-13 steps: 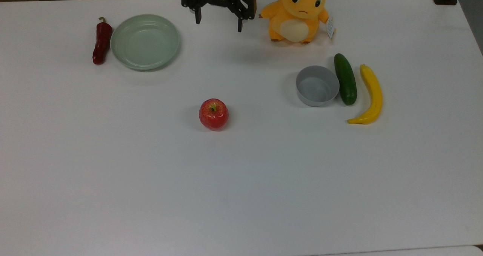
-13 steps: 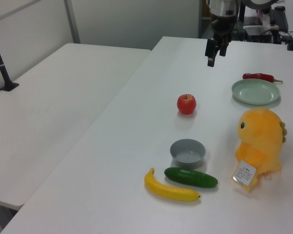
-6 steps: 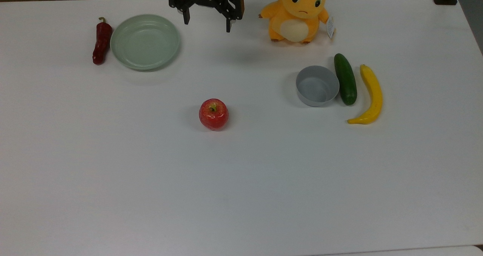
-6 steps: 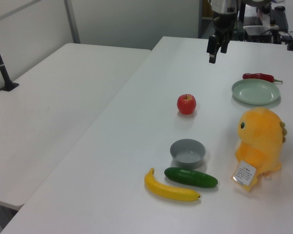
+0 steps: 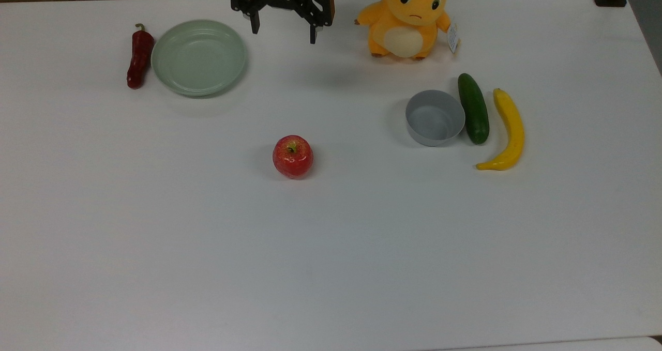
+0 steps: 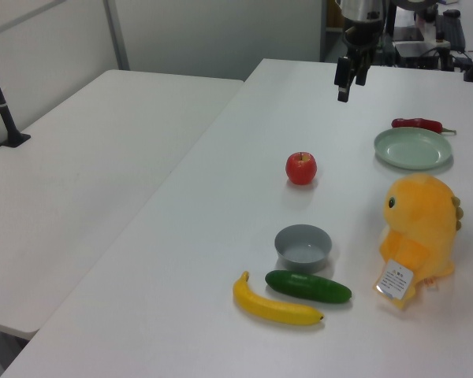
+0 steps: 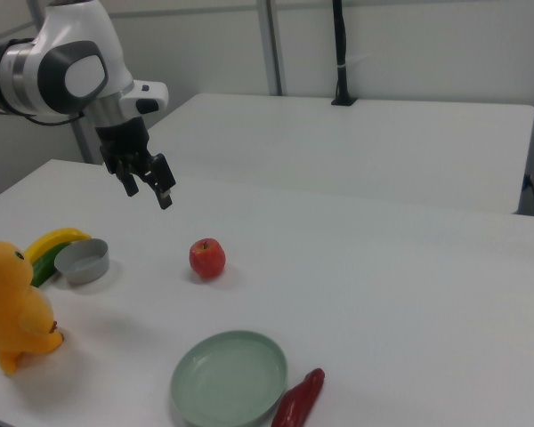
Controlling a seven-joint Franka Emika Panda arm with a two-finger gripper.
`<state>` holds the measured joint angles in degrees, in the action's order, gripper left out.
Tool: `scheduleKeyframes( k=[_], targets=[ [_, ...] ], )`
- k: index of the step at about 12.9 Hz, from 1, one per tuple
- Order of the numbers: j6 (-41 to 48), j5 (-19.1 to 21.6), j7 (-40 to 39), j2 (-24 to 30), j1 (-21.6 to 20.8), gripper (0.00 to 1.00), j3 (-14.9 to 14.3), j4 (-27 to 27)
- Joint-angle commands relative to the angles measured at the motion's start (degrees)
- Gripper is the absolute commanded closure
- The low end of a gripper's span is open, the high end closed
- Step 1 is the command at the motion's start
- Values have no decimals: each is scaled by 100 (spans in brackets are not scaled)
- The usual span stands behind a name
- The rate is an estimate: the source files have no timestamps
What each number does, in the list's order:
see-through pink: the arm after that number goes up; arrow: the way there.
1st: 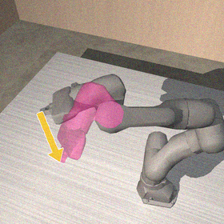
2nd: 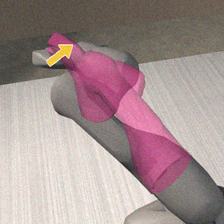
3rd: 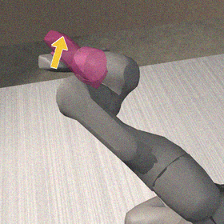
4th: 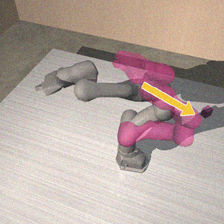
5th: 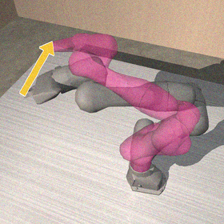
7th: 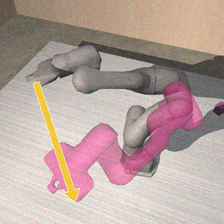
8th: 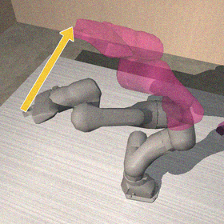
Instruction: Red apple placed in the center of the desktop
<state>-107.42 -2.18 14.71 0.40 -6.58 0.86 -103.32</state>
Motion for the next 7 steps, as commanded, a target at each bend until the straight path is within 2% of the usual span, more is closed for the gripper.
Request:
scheduleKeyframes(
  k=[1, 7],
  targets=[
    [152, 130, -170, 83, -45, 0, -77, 5],
    [178, 139, -380, 153, 165, 0, 28, -12]
  ],
)
